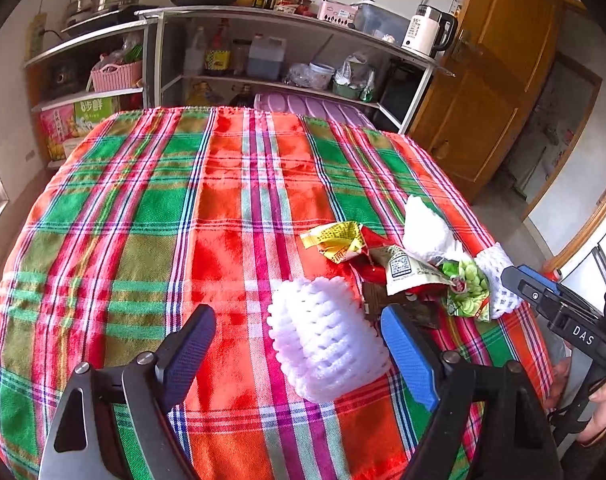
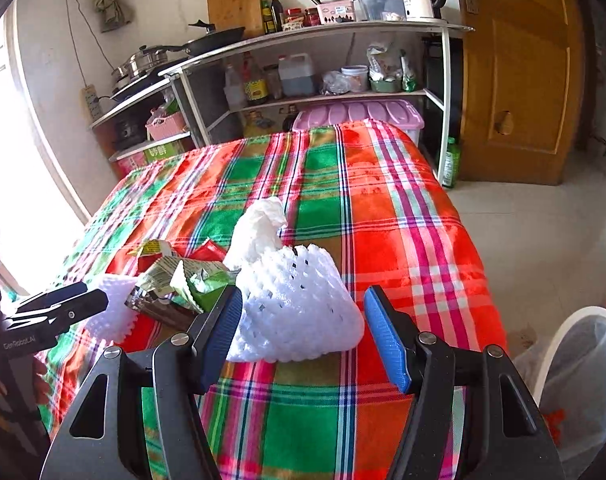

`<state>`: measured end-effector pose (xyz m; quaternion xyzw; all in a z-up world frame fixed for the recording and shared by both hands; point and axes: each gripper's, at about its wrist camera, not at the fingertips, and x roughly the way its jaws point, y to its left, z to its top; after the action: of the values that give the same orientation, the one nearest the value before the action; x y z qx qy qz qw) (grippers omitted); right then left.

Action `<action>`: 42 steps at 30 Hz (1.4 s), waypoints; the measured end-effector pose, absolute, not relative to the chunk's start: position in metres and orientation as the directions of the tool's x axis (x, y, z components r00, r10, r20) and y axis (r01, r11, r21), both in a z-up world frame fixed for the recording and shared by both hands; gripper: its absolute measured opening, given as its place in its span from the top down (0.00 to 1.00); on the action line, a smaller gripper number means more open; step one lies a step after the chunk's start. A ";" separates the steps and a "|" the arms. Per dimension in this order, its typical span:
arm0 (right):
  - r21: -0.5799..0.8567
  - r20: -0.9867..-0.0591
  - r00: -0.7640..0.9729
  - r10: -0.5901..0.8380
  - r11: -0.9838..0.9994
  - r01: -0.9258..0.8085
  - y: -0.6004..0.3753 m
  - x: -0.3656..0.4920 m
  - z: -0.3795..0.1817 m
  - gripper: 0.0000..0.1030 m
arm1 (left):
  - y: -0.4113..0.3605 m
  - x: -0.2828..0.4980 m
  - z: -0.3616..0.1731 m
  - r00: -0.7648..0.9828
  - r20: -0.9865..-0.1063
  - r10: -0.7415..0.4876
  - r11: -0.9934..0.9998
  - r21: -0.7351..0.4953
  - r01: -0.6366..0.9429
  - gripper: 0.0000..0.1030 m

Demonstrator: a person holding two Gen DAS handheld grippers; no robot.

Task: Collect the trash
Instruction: 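Grasp a white foam net with the right tool while the left tool grasps another foam net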

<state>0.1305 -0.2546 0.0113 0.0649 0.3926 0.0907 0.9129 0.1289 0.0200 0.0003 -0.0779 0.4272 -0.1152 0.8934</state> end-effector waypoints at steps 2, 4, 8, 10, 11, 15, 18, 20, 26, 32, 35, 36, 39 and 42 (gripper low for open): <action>0.188 -0.716 0.666 0.211 0.976 -0.107 -0.255 0.135 0.007 0.38 | 0.019 0.133 -0.006 0.594 -0.759 -0.267 0.963 -0.235 0.133 0.18; 0.192 -0.724 0.657 0.210 0.976 -0.102 -0.255 0.137 0.003 0.38 | 0.021 0.135 -0.010 0.587 -0.762 -0.273 0.961 -0.250 0.123 0.18; 0.205 -0.726 0.652 0.219 0.974 -0.099 -0.256 0.138 0.000 0.38 | 0.021 0.138 -0.016 0.570 -0.767 -0.295 0.954 -0.272 0.127 0.18; 0.219 -0.727 0.648 0.227 0.971 -0.095 -0.257 0.139 -0.001 0.38 | 0.020 0.137 -0.016 0.572 -0.765 -0.296 0.953 -0.274 0.127 0.18; 0.227 -0.726 0.648 0.232 0.969 -0.093 -0.258 0.139 -0.002 0.38 | 0.019 0.137 -0.017 0.574 -0.764 -0.293 0.954 -0.270 0.128 0.18; 0.251 -0.733 0.635 0.241 0.965 -0.077 -0.261 0.139 -0.005 0.39 | 0.015 0.136 -0.017 0.570 -0.765 -0.298 0.953 -0.267 0.141 0.34; 0.247 -0.734 0.637 0.236 0.966 -0.075 -0.260 0.138 -0.005 0.56 | 0.009 0.135 -0.017 0.561 -0.766 -0.313 0.950 -0.265 0.167 0.44; 0.240 -0.736 0.636 0.233 0.968 -0.077 -0.259 0.138 -0.005 0.59 | 0.006 0.135 -0.016 0.560 -0.767 -0.315 0.949 -0.258 0.181 0.51; 0.238 -0.731 0.643 0.230 0.968 -0.076 -0.259 0.131 -0.003 0.65 | 0.001 0.131 -0.011 0.575 -0.761 -0.300 0.954 -0.231 0.192 0.61; 0.229 -0.714 0.667 0.210 0.972 -0.061 -0.260 0.121 0.003 0.72 | -0.001 0.126 -0.006 0.592 -0.753 -0.286 0.958 -0.210 0.196 0.70; 0.223 -0.707 0.677 0.205 0.973 -0.062 -0.261 0.116 0.007 0.74 | -0.003 0.121 0.001 0.609 -0.743 -0.277 0.960 -0.190 0.204 0.72; 0.219 -0.703 0.682 0.200 0.974 -0.060 -0.261 0.115 0.009 0.74 | -0.003 0.120 0.003 0.615 -0.741 -0.271 0.962 -0.183 0.203 0.72; 0.223 -0.695 0.691 0.201 0.973 -0.059 -0.262 0.110 0.012 0.74 | -0.003 0.117 0.008 0.625 -0.732 -0.271 0.962 -0.182 0.205 0.72; 0.222 -0.687 0.700 0.196 0.974 -0.055 -0.263 0.105 0.015 0.75 | -0.003 0.112 0.014 0.631 -0.726 -0.273 0.961 -0.179 0.210 0.72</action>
<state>0.1046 -0.2627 0.0153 0.0925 0.3812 0.0684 0.9173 0.1121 -0.0026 0.0141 -0.0386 0.4078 -0.1339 0.9024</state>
